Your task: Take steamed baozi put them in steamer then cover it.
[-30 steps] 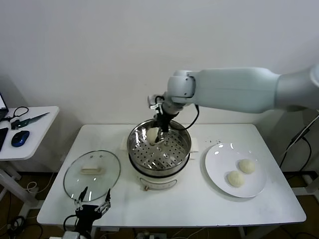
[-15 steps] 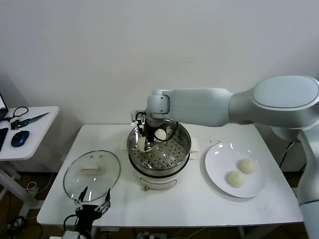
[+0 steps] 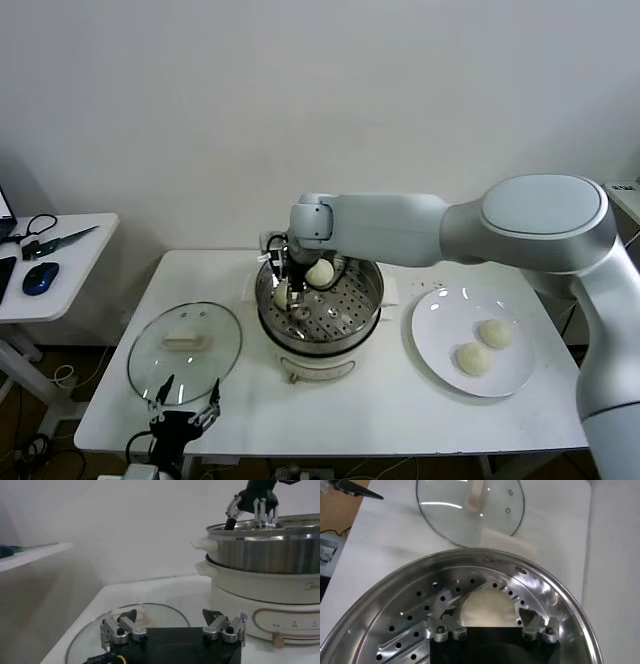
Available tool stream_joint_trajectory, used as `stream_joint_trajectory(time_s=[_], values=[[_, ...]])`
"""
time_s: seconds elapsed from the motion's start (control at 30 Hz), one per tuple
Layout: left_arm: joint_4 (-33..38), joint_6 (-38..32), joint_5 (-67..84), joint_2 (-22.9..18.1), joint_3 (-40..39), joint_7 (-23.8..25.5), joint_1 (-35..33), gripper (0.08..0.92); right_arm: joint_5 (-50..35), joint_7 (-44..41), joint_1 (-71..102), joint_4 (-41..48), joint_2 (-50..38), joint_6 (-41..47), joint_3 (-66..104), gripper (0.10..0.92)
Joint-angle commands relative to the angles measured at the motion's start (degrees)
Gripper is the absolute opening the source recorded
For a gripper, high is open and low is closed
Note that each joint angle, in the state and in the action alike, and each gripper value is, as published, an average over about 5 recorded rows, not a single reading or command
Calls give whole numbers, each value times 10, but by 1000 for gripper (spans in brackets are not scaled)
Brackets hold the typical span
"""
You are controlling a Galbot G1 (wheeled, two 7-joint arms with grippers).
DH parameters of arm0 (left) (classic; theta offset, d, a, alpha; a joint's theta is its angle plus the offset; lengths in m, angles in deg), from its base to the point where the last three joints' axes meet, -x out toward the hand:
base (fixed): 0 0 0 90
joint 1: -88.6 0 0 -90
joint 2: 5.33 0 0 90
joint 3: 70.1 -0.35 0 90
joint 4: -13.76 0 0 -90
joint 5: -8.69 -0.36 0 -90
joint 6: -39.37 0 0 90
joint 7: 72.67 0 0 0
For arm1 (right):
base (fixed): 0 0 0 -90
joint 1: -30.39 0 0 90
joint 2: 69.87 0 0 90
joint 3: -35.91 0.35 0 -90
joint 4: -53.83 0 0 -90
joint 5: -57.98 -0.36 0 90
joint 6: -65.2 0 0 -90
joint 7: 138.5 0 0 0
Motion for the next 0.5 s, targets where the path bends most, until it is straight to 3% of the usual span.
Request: stream_joint_trajectory(time_s=[0.03, 0.3, 0.5], values=[[2, 1, -1, 0, 0, 0, -2, 823, 4, -65, -135, -103, -126, -56, -47, 822], [6, 2, -4, 1, -2, 1, -3, 823, 73, -119, -278, -264, -370, -98, -209, 823], [12, 3, -4, 5, -1, 1, -8, 823, 172, -110, -226, -281, -503, -108, -244, 823]])
